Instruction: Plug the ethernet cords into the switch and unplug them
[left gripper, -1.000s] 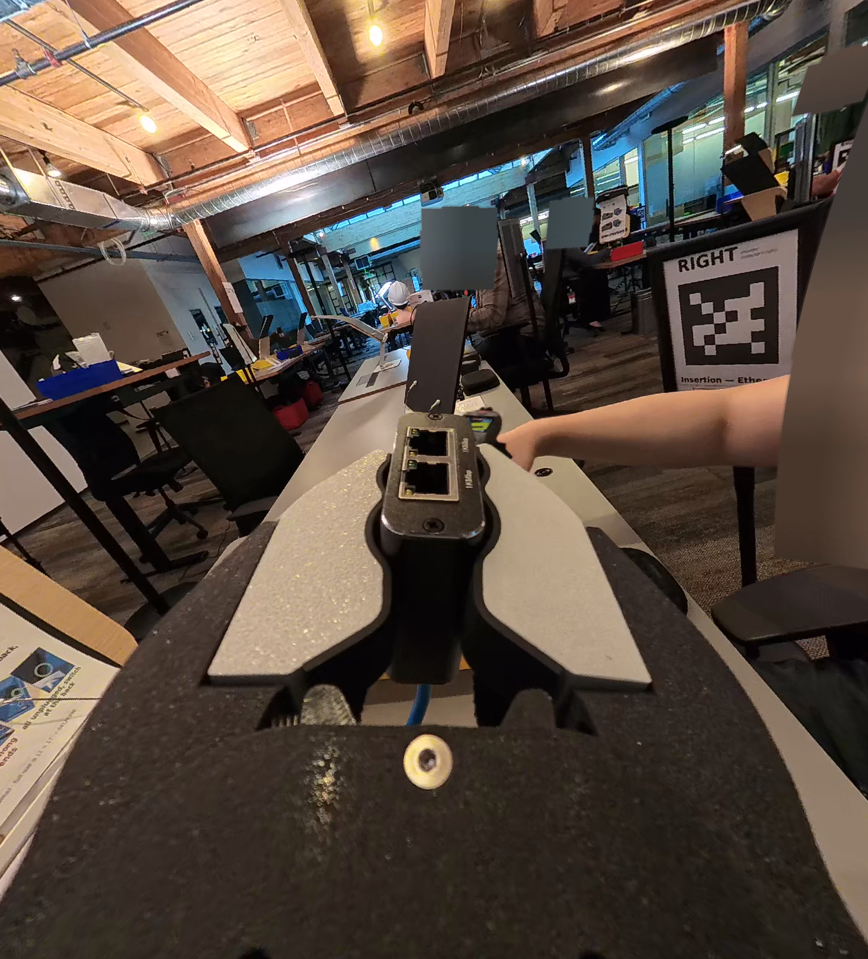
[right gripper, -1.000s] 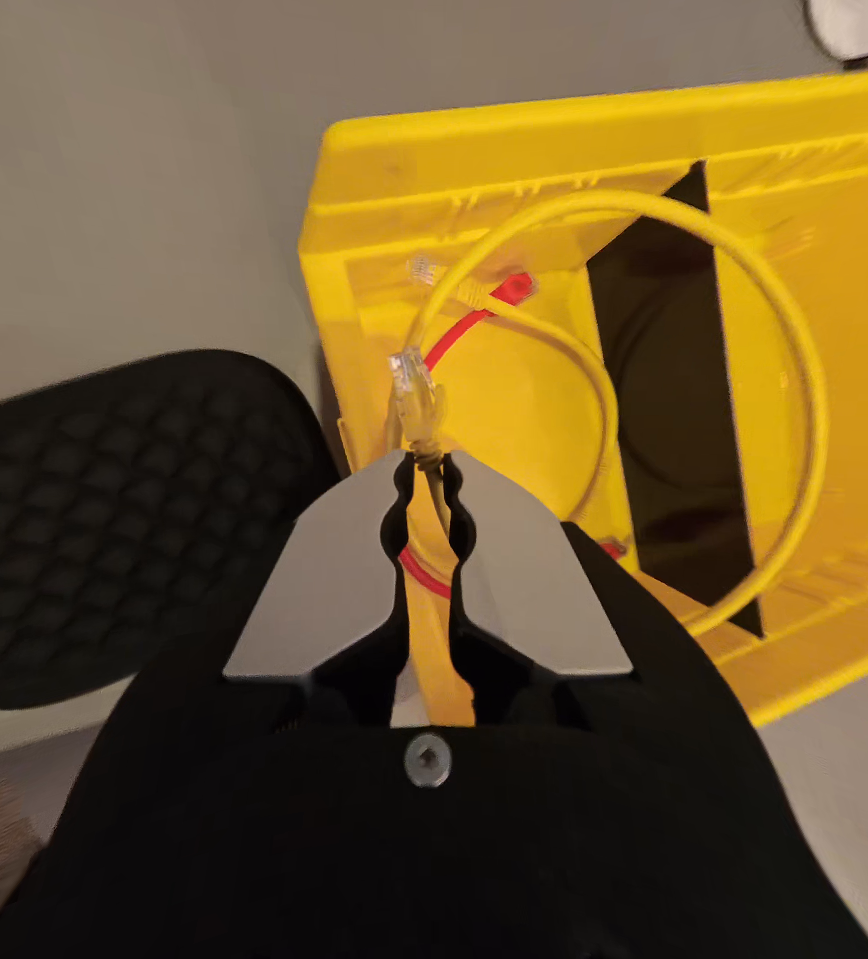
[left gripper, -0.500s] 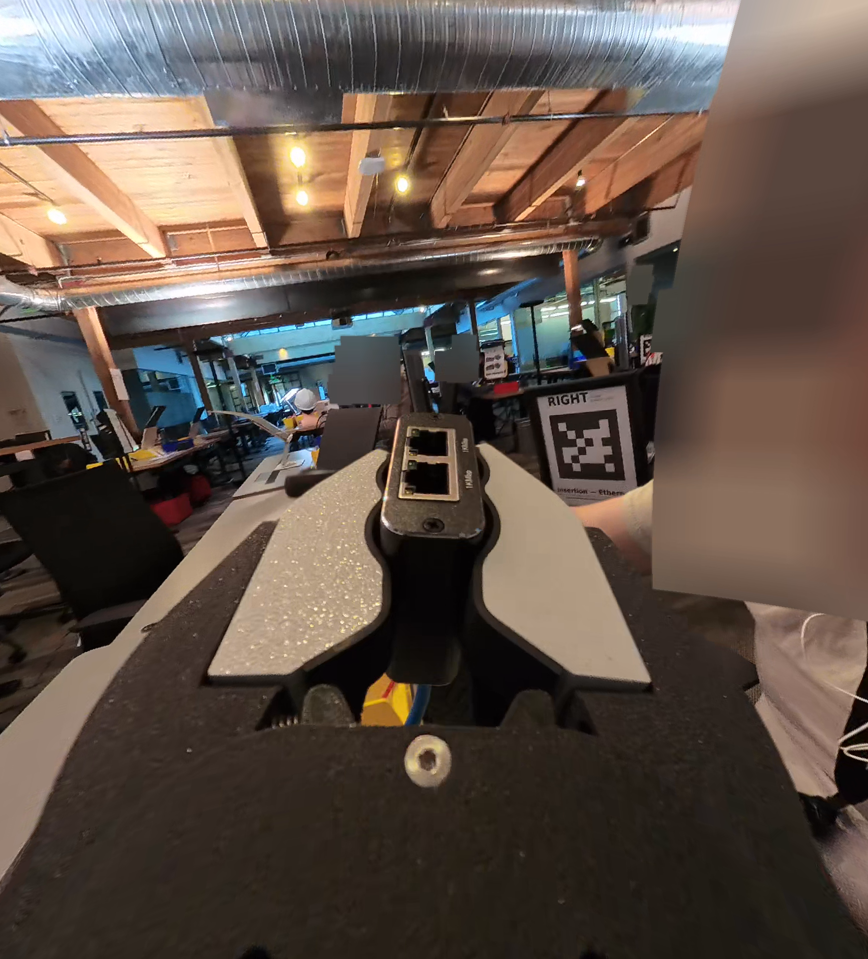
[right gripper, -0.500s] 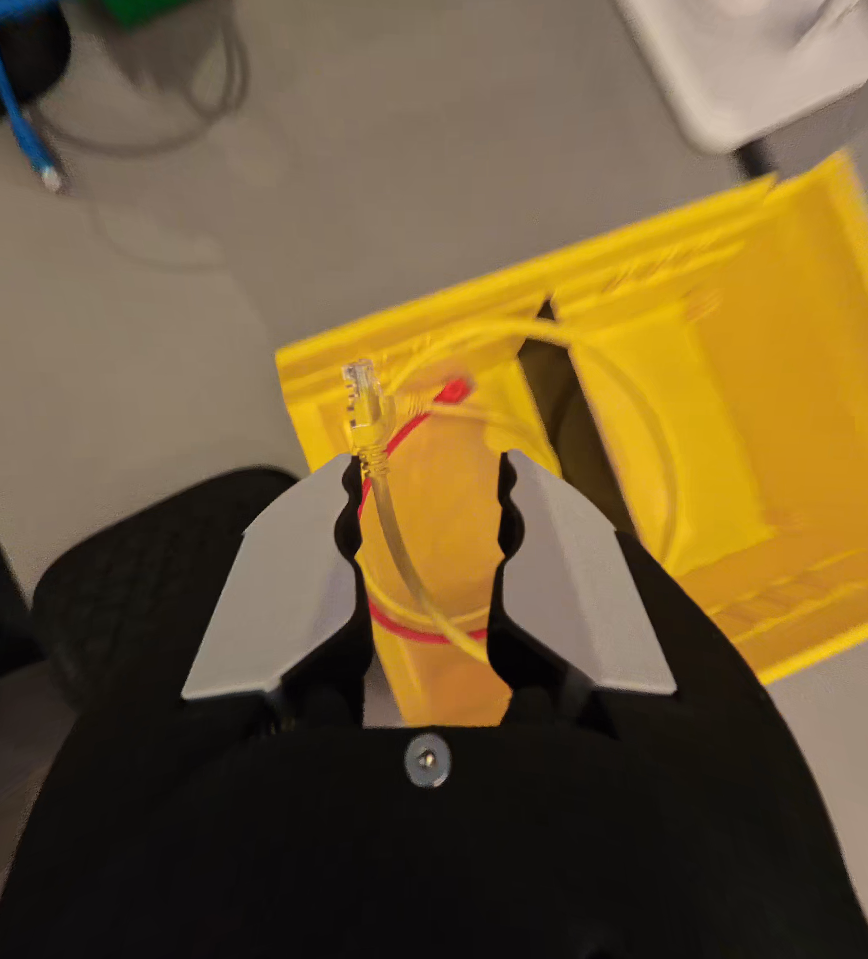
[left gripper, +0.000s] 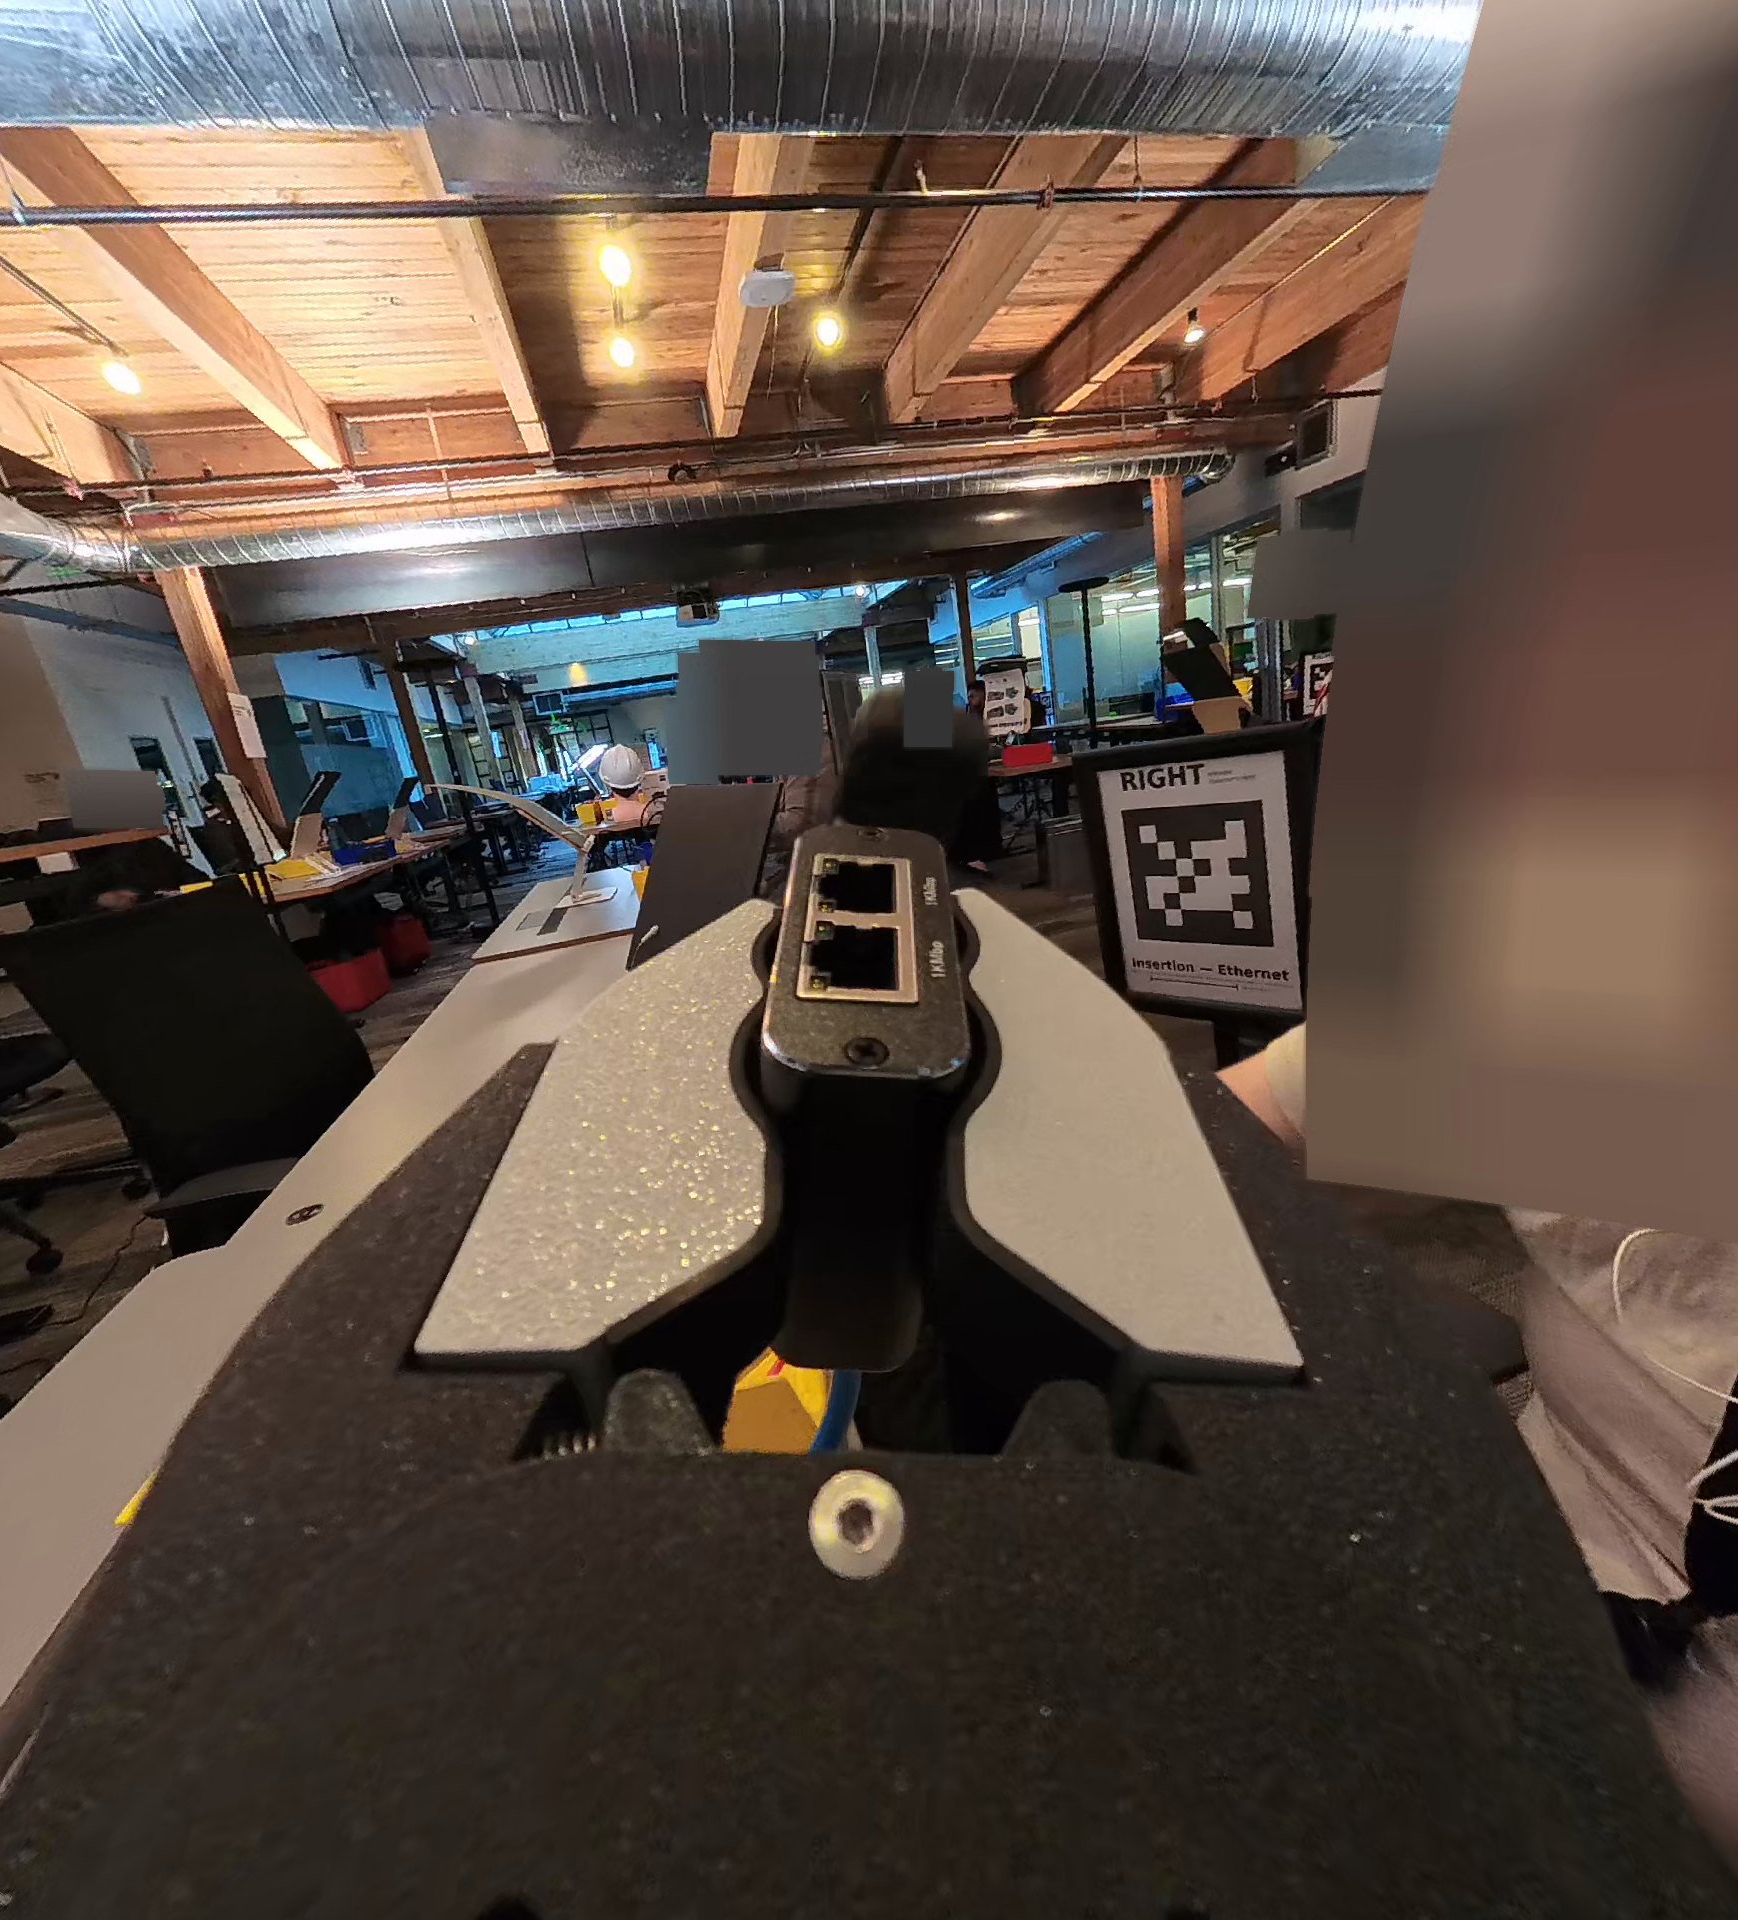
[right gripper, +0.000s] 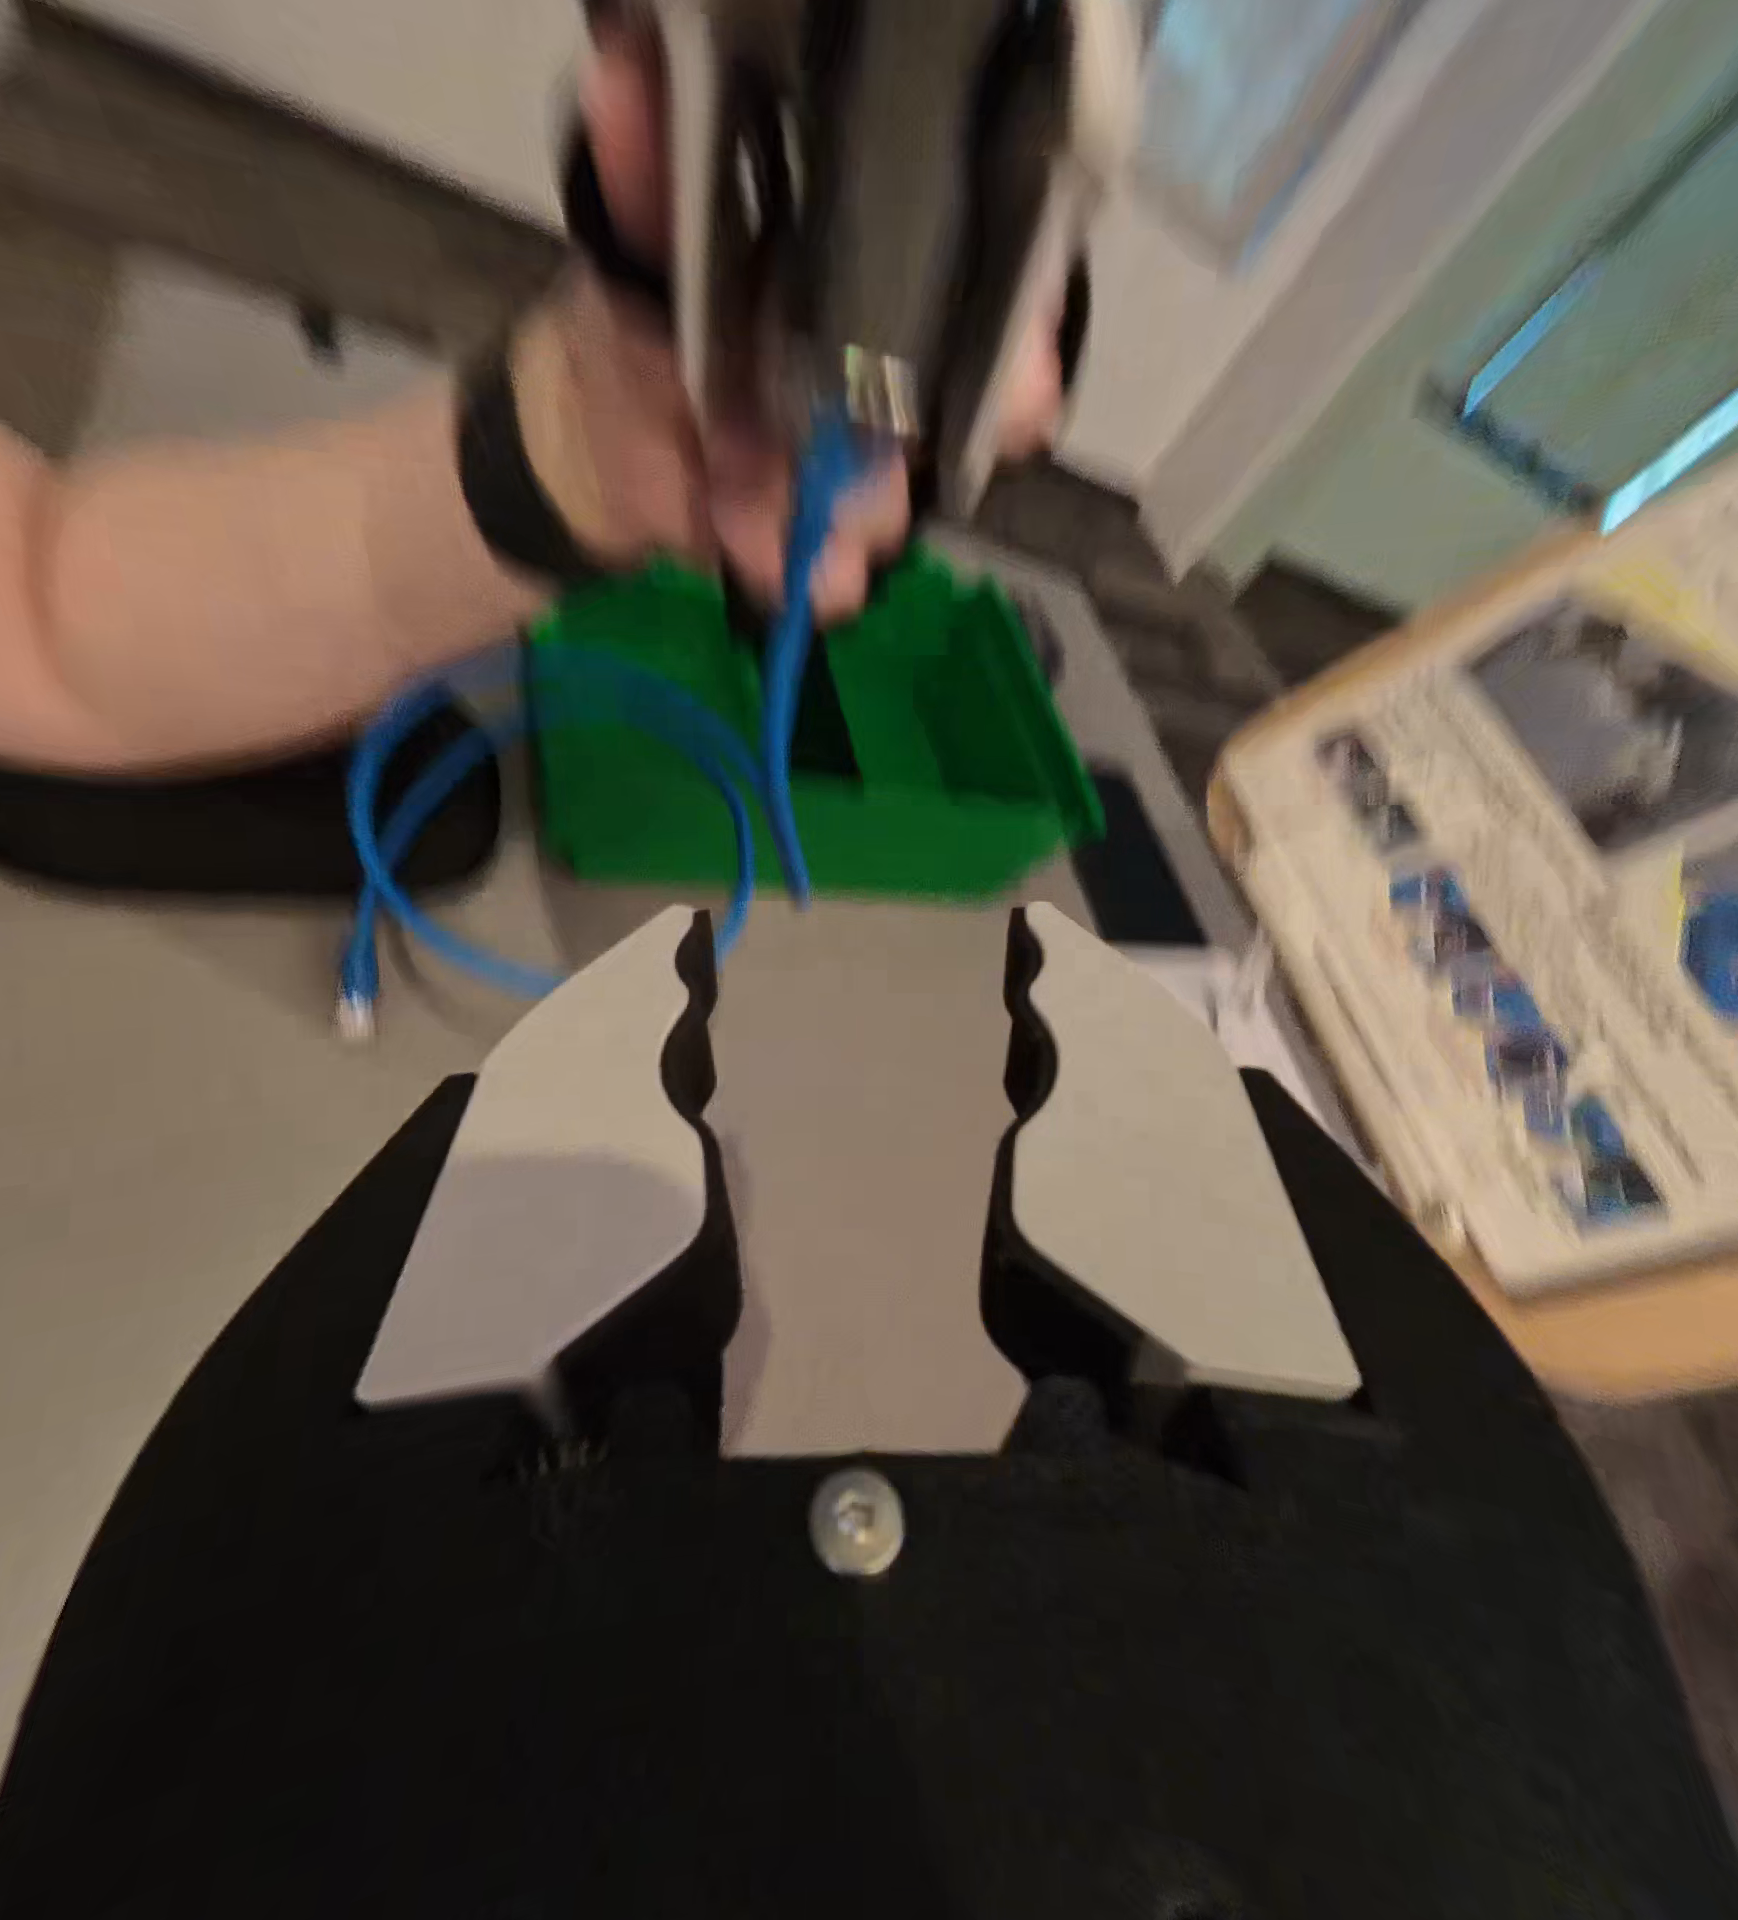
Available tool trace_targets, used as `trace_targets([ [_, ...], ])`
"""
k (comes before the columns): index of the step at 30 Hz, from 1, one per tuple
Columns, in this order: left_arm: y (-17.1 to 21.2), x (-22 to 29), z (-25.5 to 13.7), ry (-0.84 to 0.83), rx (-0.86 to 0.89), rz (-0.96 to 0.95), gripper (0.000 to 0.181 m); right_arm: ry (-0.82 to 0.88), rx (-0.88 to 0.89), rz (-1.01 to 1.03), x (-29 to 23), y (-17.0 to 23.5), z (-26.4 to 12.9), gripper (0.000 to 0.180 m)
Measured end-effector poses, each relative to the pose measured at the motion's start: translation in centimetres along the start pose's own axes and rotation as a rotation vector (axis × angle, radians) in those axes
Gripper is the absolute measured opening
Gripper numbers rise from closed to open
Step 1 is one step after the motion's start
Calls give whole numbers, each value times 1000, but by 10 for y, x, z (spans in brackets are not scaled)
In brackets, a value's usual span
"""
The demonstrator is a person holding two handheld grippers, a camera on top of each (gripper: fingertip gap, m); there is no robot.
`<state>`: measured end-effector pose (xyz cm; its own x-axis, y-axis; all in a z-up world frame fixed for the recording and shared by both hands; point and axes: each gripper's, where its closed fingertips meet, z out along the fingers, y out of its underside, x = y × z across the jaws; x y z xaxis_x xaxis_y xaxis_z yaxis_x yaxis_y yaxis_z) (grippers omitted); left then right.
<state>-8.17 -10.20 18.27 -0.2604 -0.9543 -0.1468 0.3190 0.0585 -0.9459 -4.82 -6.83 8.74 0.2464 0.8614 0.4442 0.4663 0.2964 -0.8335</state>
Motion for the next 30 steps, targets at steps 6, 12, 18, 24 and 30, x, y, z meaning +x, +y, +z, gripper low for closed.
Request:
trace_targets([
  [6,-4,-10,-1,-63,45,7,27,28,264,8,4,-57,40,43],
  [12,-11,-10,-6,-42,104,-10,26,34,476,98,5,-71,54,19],
  [18,-13,-15,-12,-88,88,14,36,3,416,85,24,-72,46,13],
  [24,-3,-42,-44,-419,-210,242,50,225,189,-73,49,-45,35,13],
  [30,40,-45,-57,-593,-770,649,47,314,-66,-258,54,-11,46,14],
])
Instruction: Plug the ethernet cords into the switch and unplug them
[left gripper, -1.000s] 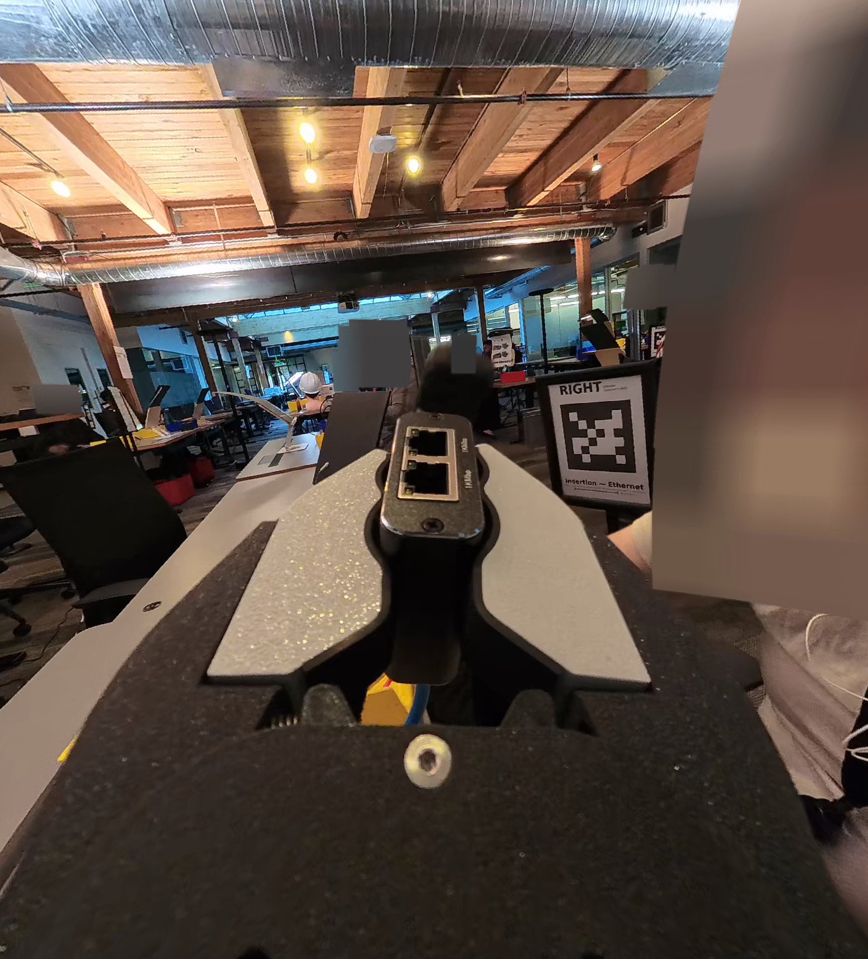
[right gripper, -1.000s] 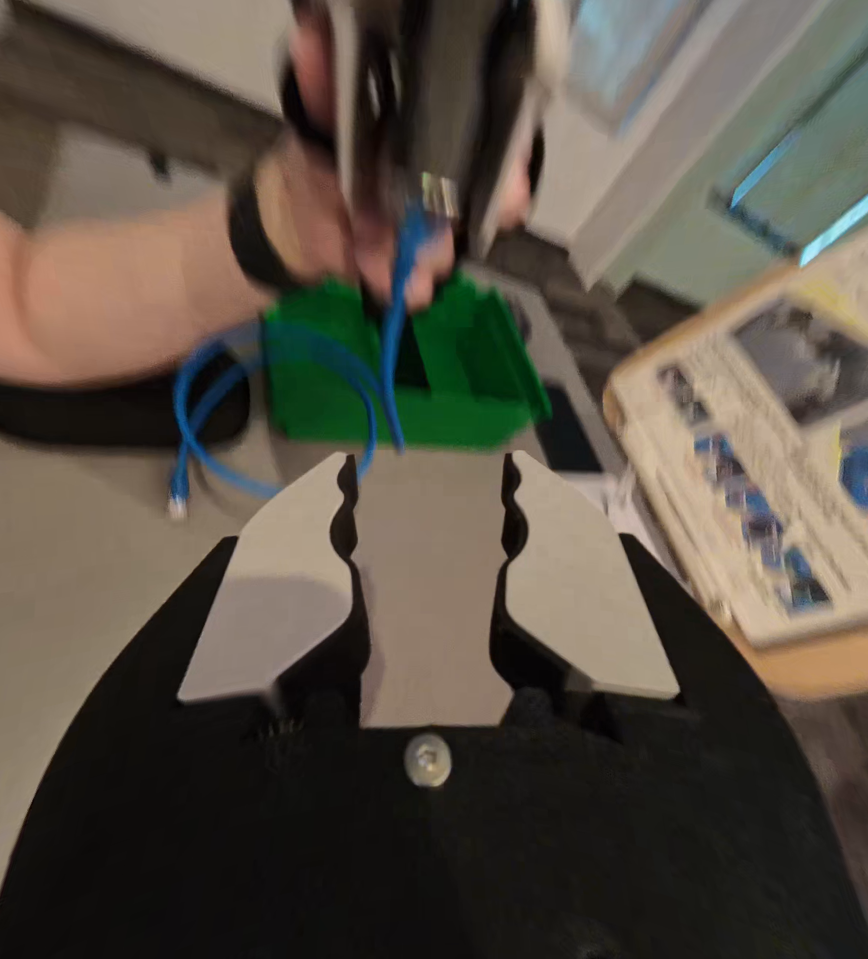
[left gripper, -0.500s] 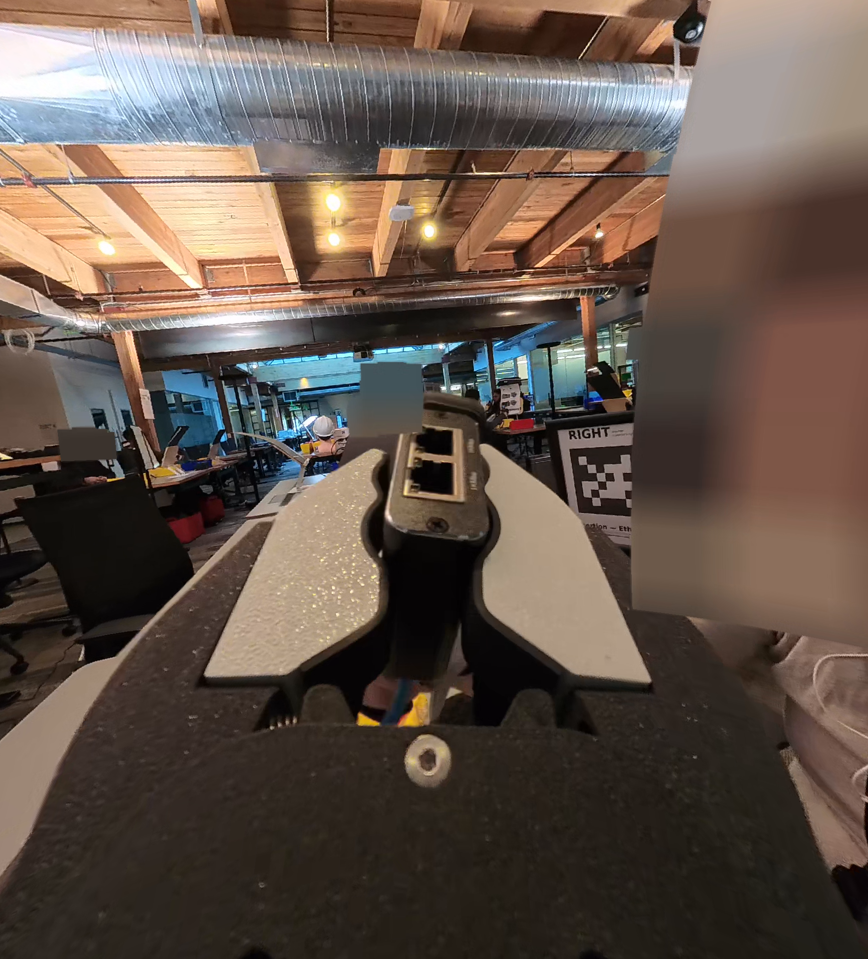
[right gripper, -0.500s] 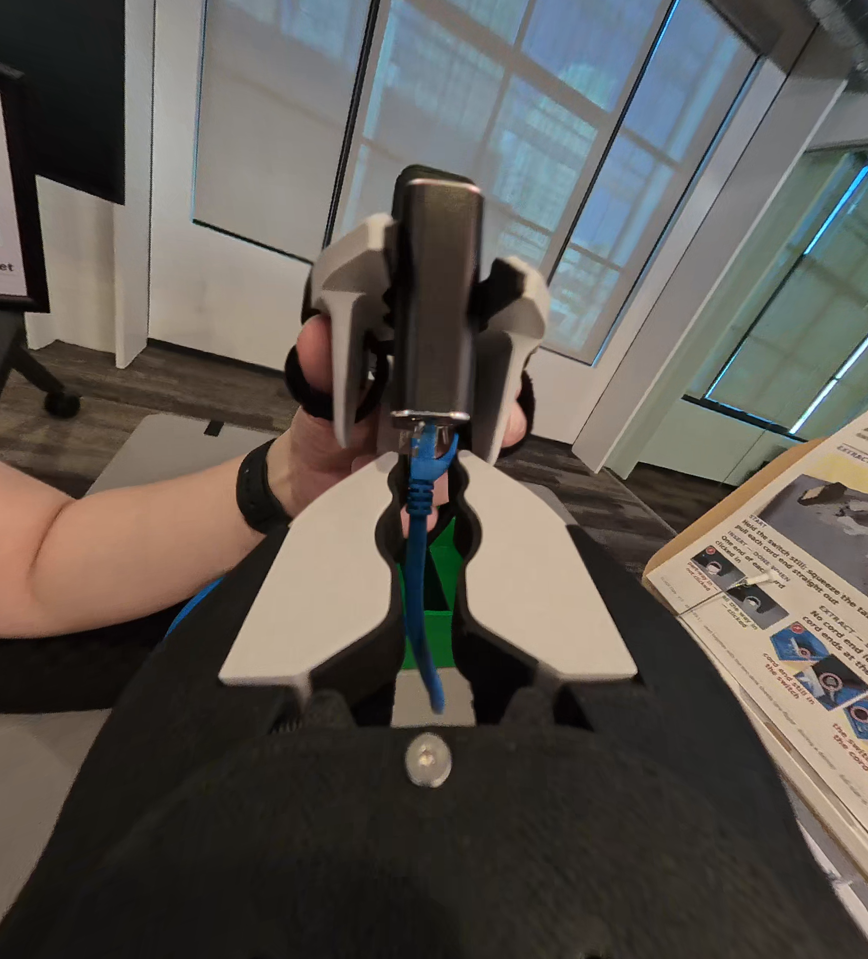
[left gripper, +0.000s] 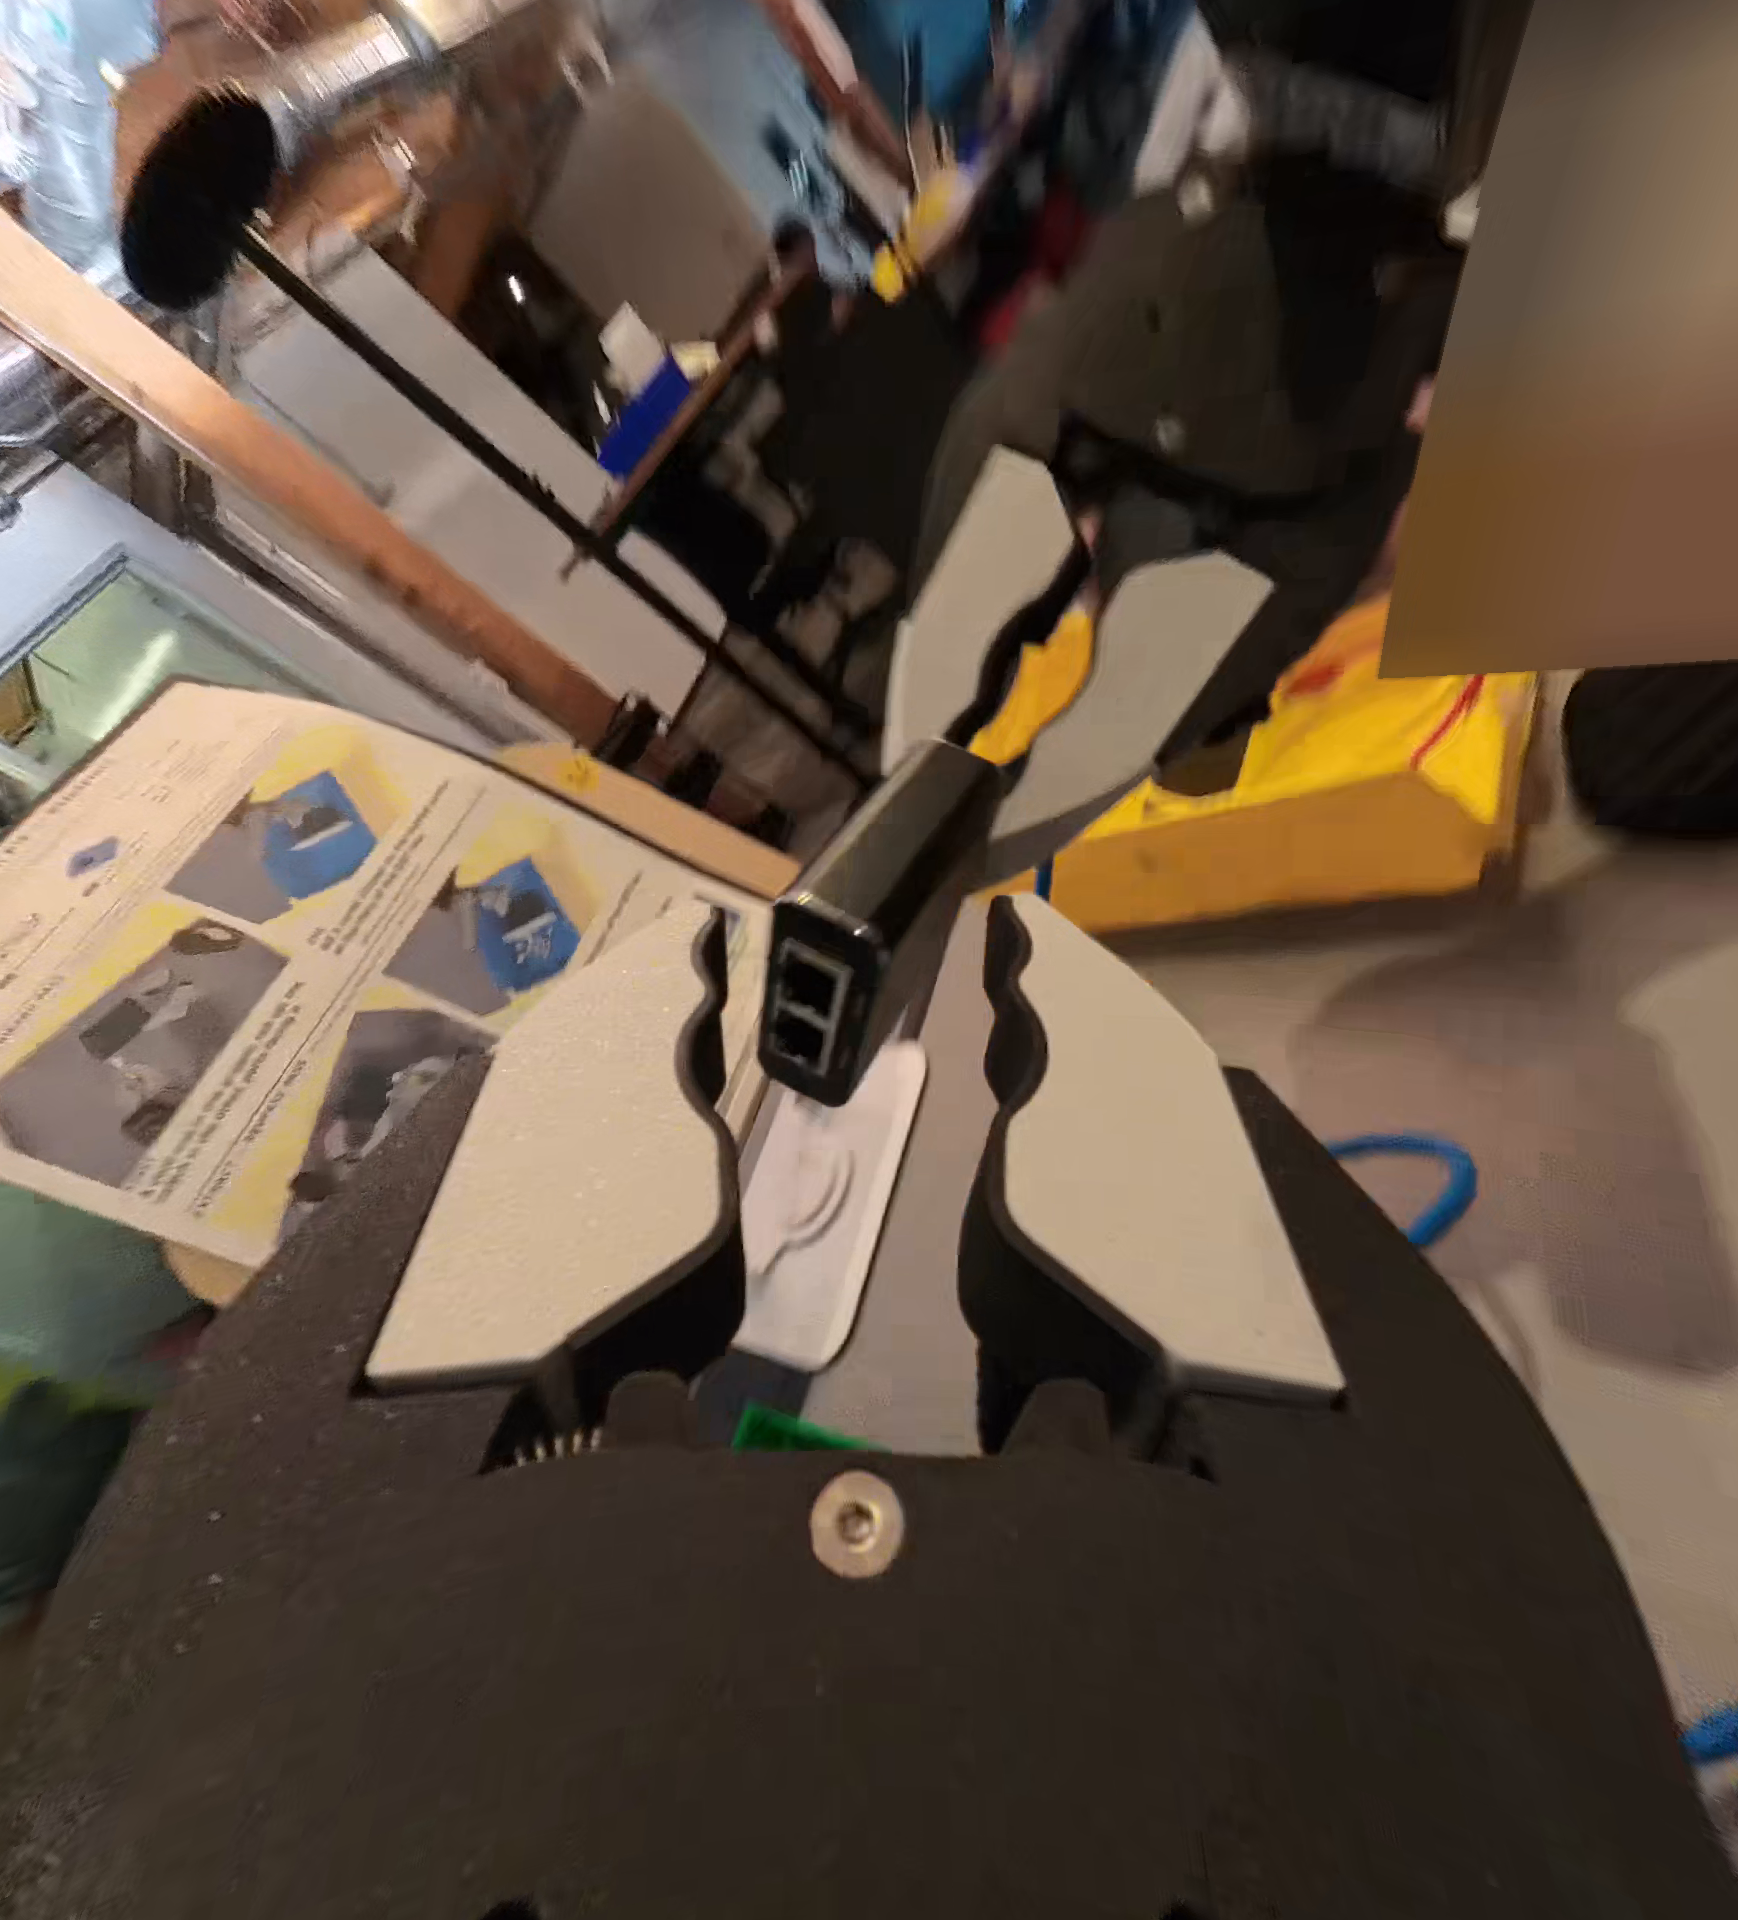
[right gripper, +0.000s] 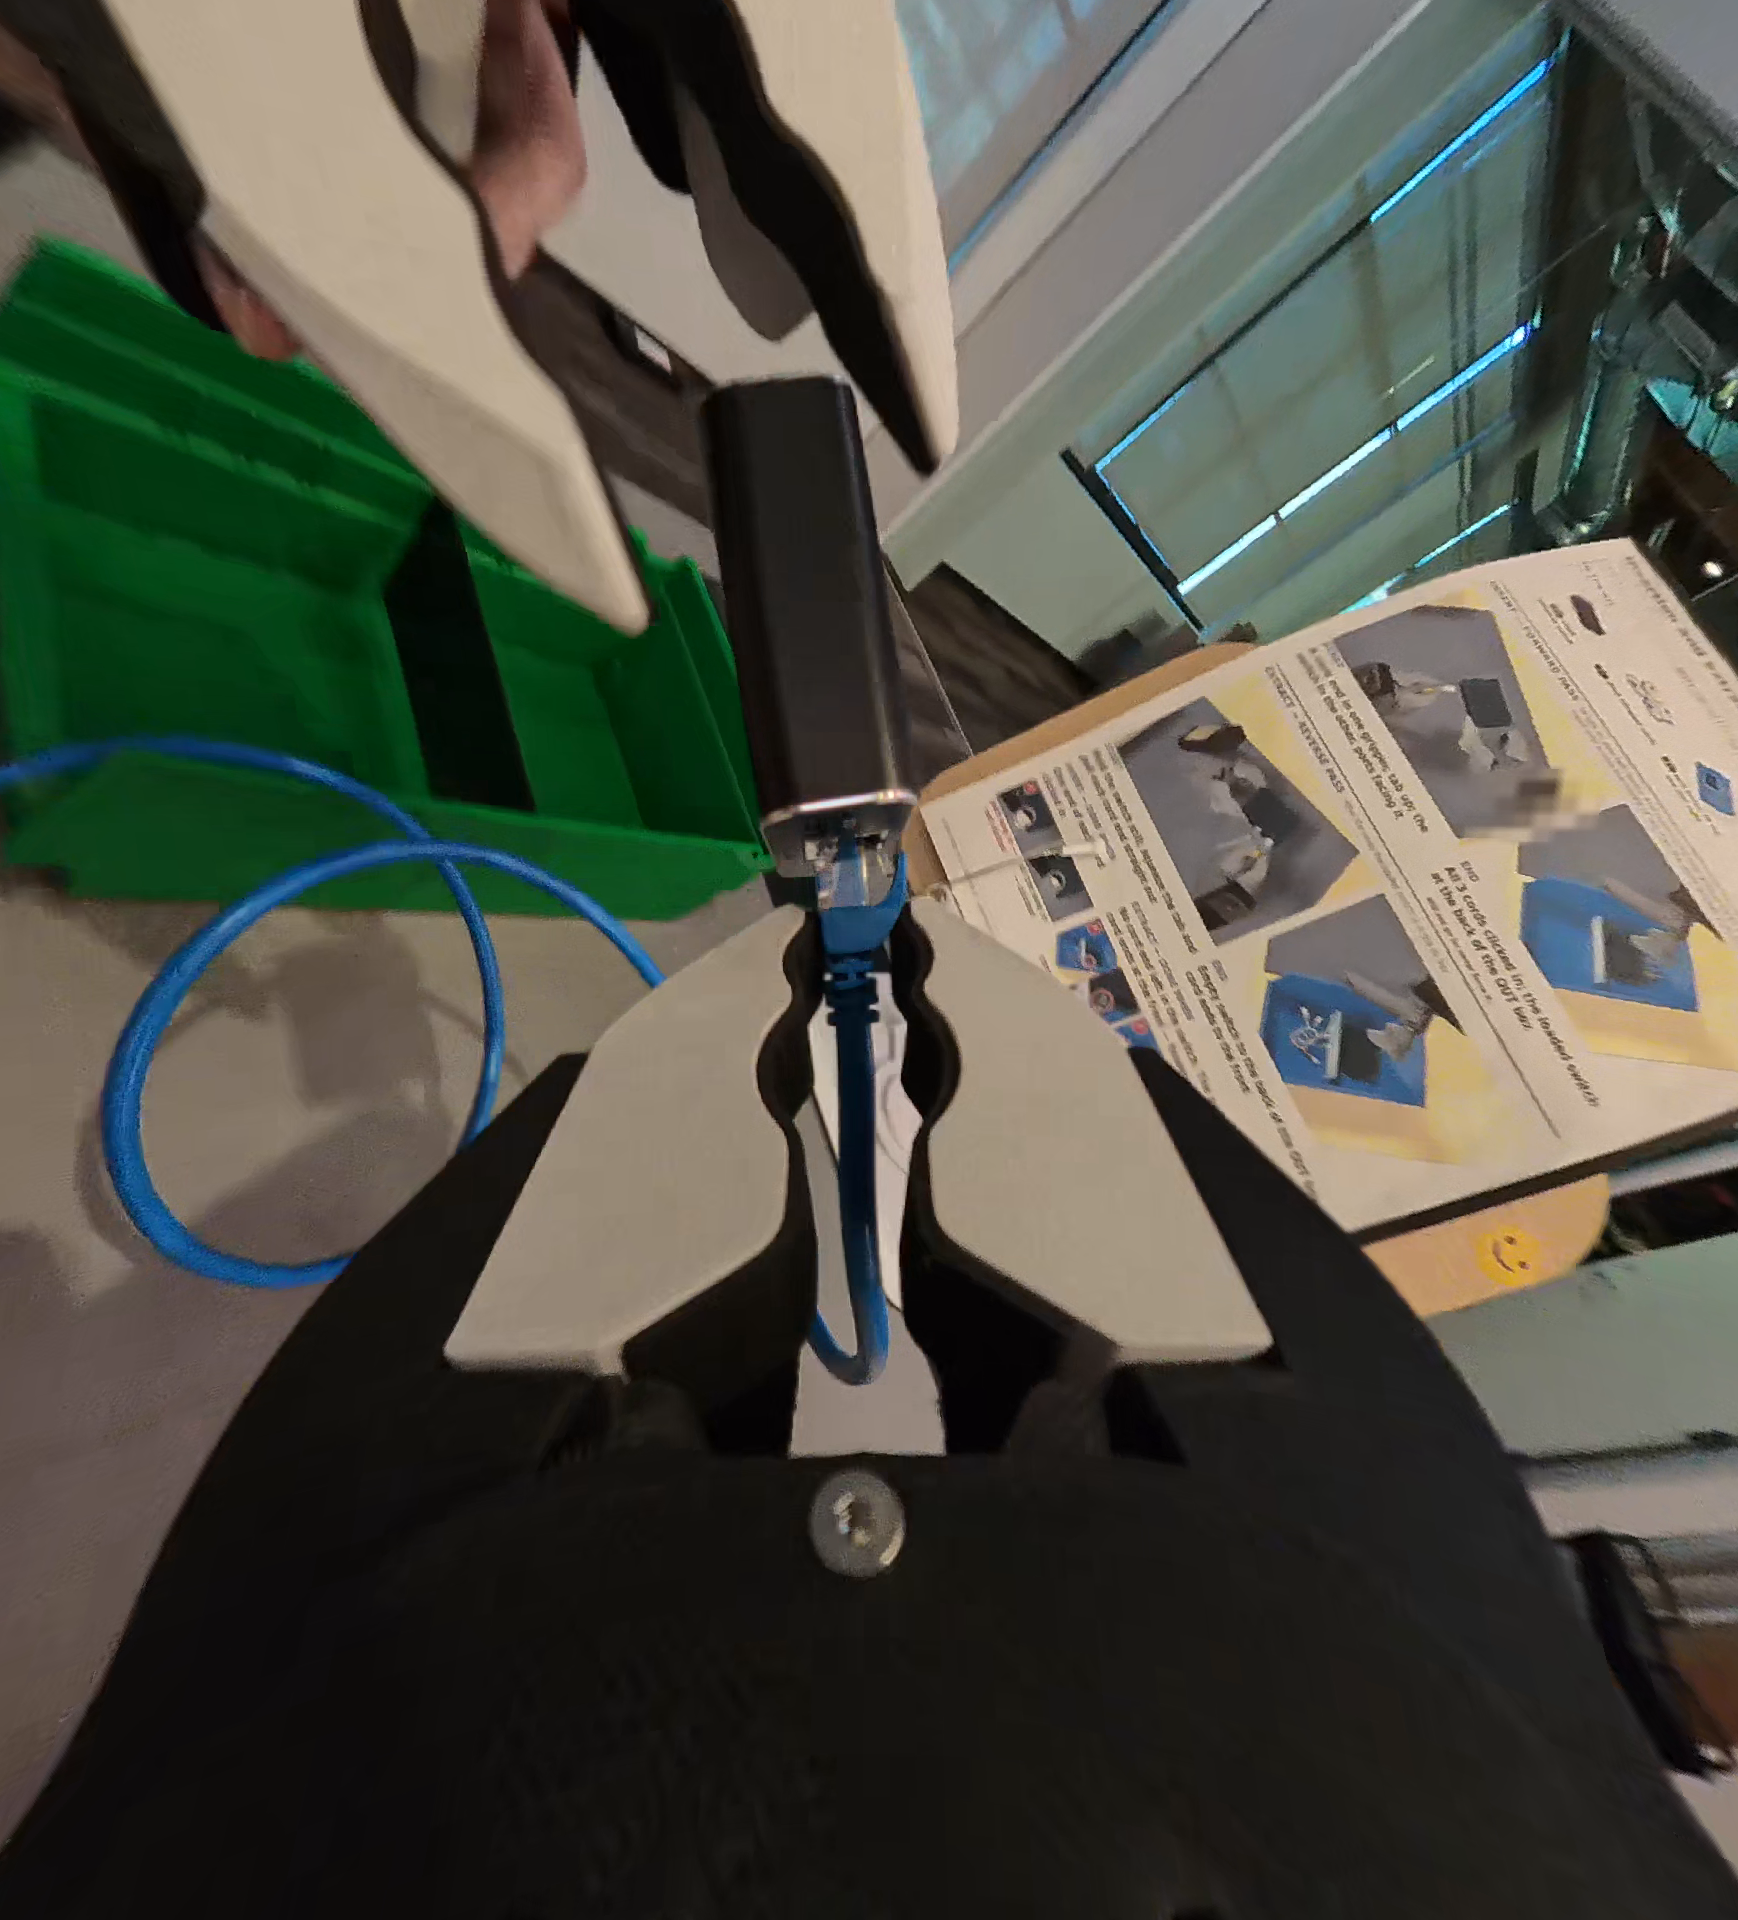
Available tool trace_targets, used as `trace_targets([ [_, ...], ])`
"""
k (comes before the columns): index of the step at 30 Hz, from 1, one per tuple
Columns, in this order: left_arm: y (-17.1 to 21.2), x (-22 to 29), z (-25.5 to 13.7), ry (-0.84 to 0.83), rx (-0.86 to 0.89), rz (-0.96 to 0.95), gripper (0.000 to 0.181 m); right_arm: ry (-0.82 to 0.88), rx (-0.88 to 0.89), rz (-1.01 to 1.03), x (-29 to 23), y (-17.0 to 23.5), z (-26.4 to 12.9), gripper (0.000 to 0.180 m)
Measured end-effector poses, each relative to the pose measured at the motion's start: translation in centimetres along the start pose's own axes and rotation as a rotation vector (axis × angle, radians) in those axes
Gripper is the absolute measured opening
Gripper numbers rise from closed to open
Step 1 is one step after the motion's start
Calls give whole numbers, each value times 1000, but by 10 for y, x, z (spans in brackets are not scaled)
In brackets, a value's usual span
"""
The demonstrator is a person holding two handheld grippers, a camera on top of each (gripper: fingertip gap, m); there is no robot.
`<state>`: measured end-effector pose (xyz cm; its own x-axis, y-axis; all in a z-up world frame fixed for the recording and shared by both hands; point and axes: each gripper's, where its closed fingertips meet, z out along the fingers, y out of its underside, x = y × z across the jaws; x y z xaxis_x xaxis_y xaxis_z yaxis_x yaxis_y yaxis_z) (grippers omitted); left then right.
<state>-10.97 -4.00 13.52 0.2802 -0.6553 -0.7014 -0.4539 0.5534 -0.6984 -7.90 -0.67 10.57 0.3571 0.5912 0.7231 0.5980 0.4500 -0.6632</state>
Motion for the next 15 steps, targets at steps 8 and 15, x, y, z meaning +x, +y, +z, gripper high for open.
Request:
trace_targets([
  [8,35,13,40,-98,-337,323,43,64,-172,-263,-8,13,4,14],
  [15,37,10,55,-151,-292,432,35,126,-142,-348,-7,1,-1,14],
])
